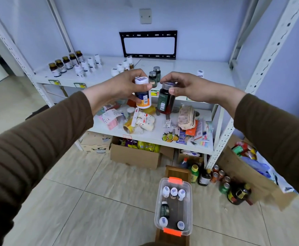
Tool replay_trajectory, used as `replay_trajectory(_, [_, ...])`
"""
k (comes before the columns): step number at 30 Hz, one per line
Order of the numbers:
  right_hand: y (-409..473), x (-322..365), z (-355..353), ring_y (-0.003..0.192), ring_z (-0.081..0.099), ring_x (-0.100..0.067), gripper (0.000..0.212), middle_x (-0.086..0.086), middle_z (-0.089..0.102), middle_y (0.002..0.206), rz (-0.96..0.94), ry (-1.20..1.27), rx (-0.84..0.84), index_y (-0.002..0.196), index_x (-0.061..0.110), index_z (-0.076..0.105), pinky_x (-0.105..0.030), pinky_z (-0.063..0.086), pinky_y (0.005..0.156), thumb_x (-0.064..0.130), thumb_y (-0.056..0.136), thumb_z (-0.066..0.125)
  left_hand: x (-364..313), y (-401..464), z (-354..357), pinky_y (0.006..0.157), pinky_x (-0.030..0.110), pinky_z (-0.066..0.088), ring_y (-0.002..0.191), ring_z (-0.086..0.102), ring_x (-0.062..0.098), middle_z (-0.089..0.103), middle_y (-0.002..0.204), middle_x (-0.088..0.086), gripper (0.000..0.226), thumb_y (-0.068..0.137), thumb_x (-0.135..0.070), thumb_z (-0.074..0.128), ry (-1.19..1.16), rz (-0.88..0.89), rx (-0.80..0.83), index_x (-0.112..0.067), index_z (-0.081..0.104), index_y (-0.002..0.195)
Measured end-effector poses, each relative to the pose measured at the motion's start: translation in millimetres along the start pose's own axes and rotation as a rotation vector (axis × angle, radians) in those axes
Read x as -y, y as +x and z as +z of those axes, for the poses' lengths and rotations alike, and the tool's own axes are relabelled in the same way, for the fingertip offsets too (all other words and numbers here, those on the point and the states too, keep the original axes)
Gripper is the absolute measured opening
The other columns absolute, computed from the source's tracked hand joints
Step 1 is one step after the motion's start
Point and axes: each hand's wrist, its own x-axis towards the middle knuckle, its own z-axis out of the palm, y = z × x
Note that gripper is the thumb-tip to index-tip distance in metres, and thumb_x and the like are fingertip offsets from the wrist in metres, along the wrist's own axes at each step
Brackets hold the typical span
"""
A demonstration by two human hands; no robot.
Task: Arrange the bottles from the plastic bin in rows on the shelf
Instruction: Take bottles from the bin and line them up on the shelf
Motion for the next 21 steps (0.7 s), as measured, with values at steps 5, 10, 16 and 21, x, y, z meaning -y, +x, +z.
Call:
replay_trajectory(5, [26, 17, 20, 0.106, 0.054, -0.009, 0.032, 0.003, 0.059, 0.120, 0.001, -0.017, -0.014, 0.130, 0.023, 0.053, -0.030, 0.044, 0.099, 0.015, 0.099, 0.055, 24, 0, -35, 0.083, 0.035, 0.061, 0.108, 0.068, 0.030, 0.063, 0.122, 0.021, 0.045, 0.092, -0.016, 0.069, -0.046, -0.054, 0.039, 0.001, 0.048, 0.128])
replay_trajectory(10, [69, 35, 49, 0.117, 0.054, -0.017, 0.032, -0.001, 0.057, 0.126, 0.024, -0.015, -0.037, 0.130, 0.024, 0.054, -0.036, 0.044, 0.105, 0.015, 0.099, 0.055, 57, 9, -82, 0.087, 0.034, 0.060, 0.113, 0.066, 0.028, 0.061, 0.128, 0.022, 0.038, 0.096, -0.007, 0.061, -0.114, -0.102, 0.054, 0.000, 0.047, 0.130])
replay_trajectory(16, [134, 60, 86, 0.116, 0.053, -0.017, 0.031, 0.001, 0.057, 0.123, 0.063, -0.100, -0.068, 0.128, 0.024, 0.053, -0.041, 0.044, 0.104, 0.015, 0.098, 0.056, 105, 20, -149, 0.082, 0.027, 0.061, 0.108, 0.069, 0.026, 0.065, 0.124, 0.018, 0.037, 0.093, -0.008, 0.066, -0.119, -0.064, 0.148, -0.001, 0.051, 0.127])
replay_trajectory(21, [165, 68, 106, 0.120, 0.053, -0.017, 0.032, 0.003, 0.057, 0.124, 0.098, -0.146, -0.104, 0.131, 0.022, 0.052, -0.032, 0.044, 0.102, 0.018, 0.099, 0.055, 133, 34, -180, 0.079, 0.034, 0.060, 0.083, 0.071, 0.018, 0.071, 0.105, 0.011, 0.042, 0.090, -0.017, 0.072, -0.030, -0.004, 0.159, 0.000, 0.053, 0.123])
